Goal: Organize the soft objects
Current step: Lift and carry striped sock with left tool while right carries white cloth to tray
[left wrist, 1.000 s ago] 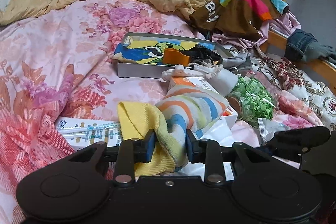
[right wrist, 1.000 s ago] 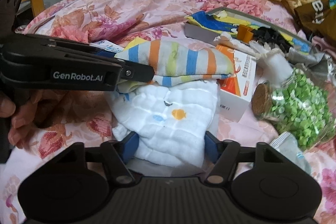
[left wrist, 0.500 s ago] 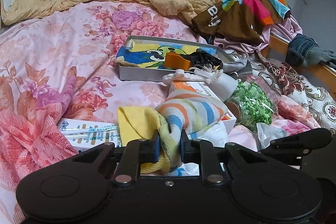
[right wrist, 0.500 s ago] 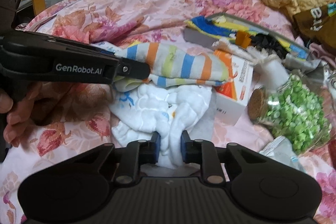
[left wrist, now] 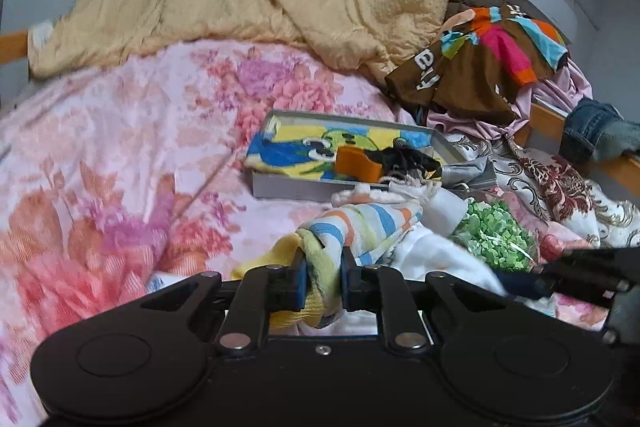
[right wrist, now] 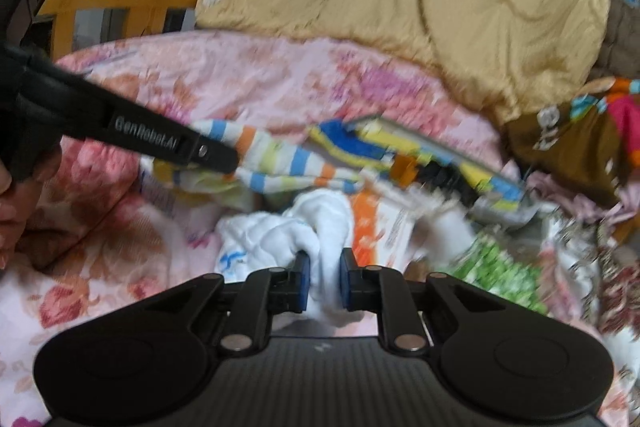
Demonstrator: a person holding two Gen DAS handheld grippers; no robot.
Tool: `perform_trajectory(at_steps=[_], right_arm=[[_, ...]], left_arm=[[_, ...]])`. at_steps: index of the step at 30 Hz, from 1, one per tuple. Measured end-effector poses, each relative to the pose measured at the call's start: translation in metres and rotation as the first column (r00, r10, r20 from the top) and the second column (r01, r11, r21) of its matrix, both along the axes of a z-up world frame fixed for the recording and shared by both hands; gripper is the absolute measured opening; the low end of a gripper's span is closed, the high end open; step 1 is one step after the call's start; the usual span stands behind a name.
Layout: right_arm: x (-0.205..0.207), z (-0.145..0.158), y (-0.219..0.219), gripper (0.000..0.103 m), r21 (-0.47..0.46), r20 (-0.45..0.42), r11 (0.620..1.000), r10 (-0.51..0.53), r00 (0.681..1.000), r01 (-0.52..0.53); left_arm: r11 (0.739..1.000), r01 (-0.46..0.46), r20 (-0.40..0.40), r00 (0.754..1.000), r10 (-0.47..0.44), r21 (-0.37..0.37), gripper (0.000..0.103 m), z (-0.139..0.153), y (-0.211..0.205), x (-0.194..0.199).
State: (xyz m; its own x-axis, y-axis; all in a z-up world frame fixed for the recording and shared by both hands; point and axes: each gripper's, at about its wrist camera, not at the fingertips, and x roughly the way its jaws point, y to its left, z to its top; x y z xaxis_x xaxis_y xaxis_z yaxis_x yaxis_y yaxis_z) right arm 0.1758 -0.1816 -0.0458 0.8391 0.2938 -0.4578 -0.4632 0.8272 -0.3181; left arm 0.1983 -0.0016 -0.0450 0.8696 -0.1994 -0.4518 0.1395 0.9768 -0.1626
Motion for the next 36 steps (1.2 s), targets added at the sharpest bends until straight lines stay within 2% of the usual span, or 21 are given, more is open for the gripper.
perform_trajectory(at_steps=[4, 15, 18, 22, 24, 32, 36], right_arm=[[0.000, 0.008, -0.007, 0.017, 0.022, 0.059, 0.999, -0.036, 0.998, 0.034], [0.006, 0.015, -0.022, 0.017, 0.031, 0.110, 0.993, -0.115, 0.987, 0.112], [0.008, 0.016, -0.026, 0.017, 0.034, 0.121, 0.990, -0.139, 0.983, 0.136], [0.011, 0.020, -0.030, 0.017, 0.045, 0.154, 0.987, -0.156, 0.976, 0.151], [0.013, 0.023, -0.031, 0.017, 0.052, 0.176, 0.987, -0.160, 0.971, 0.153], [0.039, 0.032, -0.041, 0.017, 0.145, 0.220, 0.972, -0.212, 0.952, 0.183], [0.058, 0.037, -0.050, 0.017, 0.205, 0.219, 0.958, -0.244, 0.945, 0.199]], left_arm=[[0.999, 0.004, 0.040, 0.999, -0.005, 0.033, 0.016, 0.009, -0.003, -0.003], [0.999, -0.019, 0.058, 0.998, 0.016, 0.051, 0.016, 0.014, 0.001, -0.003], [0.998, -0.027, 0.044, 0.999, 0.024, 0.058, 0.016, 0.012, 0.002, -0.001], [0.999, -0.044, 0.000, 0.999, 0.044, 0.018, 0.016, 0.008, 0.008, 0.003], [0.999, -0.045, -0.001, 0.999, 0.045, 0.024, 0.016, 0.009, 0.008, 0.005], [0.998, -0.047, 0.033, 0.998, 0.046, 0.029, 0.016, 0.026, 0.001, 0.021], [0.998, -0.062, 0.046, 0.997, 0.062, -0.001, 0.016, 0.038, -0.005, 0.042]])
